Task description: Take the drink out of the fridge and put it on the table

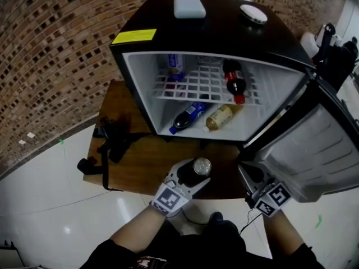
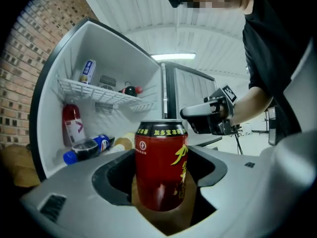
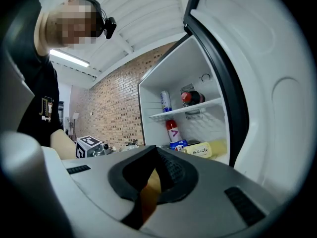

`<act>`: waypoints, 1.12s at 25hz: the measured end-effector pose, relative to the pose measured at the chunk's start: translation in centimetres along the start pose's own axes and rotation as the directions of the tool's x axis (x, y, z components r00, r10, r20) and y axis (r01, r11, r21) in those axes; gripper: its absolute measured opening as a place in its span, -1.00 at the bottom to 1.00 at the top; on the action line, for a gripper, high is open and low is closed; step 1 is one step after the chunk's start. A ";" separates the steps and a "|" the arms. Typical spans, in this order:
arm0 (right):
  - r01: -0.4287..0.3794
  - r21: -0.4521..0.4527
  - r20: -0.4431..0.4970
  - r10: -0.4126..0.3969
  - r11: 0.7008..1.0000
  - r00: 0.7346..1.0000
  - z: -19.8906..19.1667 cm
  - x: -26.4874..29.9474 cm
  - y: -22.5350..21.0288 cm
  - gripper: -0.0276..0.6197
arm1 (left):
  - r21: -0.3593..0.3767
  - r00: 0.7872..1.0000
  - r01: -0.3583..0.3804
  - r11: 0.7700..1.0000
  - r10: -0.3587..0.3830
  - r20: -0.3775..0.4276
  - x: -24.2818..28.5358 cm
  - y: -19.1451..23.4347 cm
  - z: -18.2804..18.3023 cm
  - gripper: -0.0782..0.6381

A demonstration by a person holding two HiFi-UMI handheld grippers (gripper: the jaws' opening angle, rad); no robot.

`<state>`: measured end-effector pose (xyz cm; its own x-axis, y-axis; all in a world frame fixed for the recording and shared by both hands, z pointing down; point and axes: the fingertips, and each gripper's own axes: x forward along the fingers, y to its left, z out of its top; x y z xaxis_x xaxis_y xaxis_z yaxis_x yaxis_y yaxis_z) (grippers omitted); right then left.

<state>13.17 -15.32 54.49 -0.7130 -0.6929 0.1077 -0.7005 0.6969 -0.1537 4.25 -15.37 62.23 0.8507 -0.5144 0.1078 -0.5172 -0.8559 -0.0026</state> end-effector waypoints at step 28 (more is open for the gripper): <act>0.030 0.051 -0.063 -0.027 0.998 0.998 1.0 -3.1 1.5 -0.86 | -0.226 0.976 -0.044 0.973 -0.007 -0.218 -3.7 0.5 -6.9 0.41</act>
<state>14.33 -12.33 52.95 -0.6943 -0.6984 0.1739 -0.7193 0.6653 -0.2001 0.20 -13.52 68.67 0.8132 -0.4845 0.3224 -0.5618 -0.7981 0.2177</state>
